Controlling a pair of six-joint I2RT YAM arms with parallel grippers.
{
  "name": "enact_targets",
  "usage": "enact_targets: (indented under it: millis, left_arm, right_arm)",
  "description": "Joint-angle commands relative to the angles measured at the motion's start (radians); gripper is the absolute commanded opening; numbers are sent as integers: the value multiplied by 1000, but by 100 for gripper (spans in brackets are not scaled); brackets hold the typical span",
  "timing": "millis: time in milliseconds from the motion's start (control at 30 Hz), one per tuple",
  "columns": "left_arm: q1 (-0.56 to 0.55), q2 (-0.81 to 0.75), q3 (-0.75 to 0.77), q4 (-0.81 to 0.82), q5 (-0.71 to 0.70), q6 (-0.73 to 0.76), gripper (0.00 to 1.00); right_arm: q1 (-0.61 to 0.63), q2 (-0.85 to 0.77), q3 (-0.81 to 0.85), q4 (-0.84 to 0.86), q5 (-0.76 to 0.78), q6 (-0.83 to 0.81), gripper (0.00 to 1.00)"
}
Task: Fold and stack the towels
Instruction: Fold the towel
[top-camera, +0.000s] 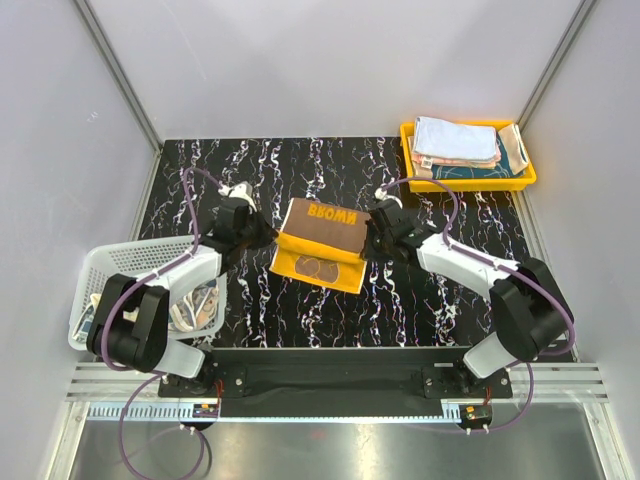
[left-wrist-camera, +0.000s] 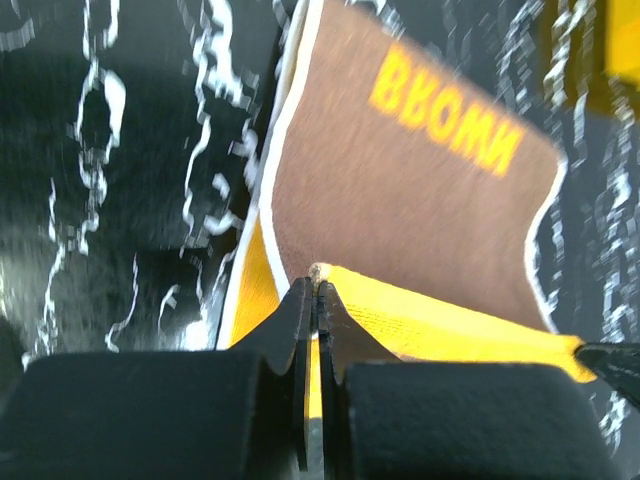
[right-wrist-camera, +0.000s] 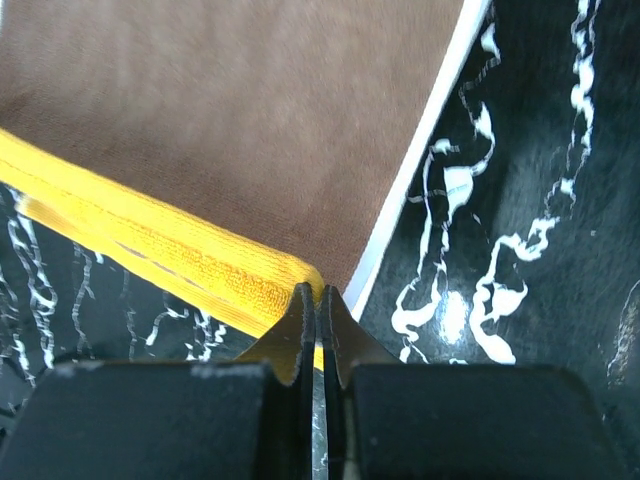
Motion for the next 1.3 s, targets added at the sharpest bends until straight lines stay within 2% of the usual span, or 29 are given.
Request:
enact_targets:
  millis: [0, 67, 167, 267, 300, 333, 400, 433, 533, 567, 700, 867, 1067, 1267]
  left_arm:
    - [-14, -10, -36, 65, 0, 4, 0]
    - [-20, -6, -58, 76, -5, -2, 0]
    - [-20, -4, -72, 78, -8, -5, 0]
    - [-21, -10, -72, 58, -5, -10, 6]
    - [-21, -13, -73, 52, -8, -10, 10]
    - [-20, -24, -73, 35, -17, -11, 19]
    - [-21, -33, -67, 12, -32, -13, 29]
    - [-21, -38, -64, -19, -48, -19, 37]
    - [-21, -47, -46, -73, -55, -26, 41]
    - [-23, -59, -41, -86, -72, -29, 41]
    - [-31, -95, -6, -132, -112, -33, 42]
    - [-57, -81, 86, -202, -155, -23, 42]
    - [-97, 11, 140, -229, -161, -20, 39]
    - [-110, 98, 123, -231, -172, -36, 38]
  right_arm:
    - [12, -11, -38, 63, -20, 25, 1]
    - [17, -3, -52, 74, -39, 34, 1]
    - [31, -3, -79, 100, -51, 39, 6]
    - [43, -13, -115, 125, -57, 41, 12]
    - [46, -23, -134, 135, -57, 45, 16]
    - [47, -27, -144, 139, -77, 47, 23]
    - [46, -52, -171, 148, -94, 51, 24]
    - [47, -61, -178, 149, -101, 50, 27]
    - [47, -99, -181, 114, -86, 39, 32]
    - [47, -119, -179, 108, -74, 36, 36]
    - [46, -141, -139, 59, -34, 30, 38]
    - [49, -87, -73, 25, 7, 18, 38]
    - [49, -34, -67, 60, -48, 44, 36]
    - [97, 2, -116, 125, -57, 90, 33]
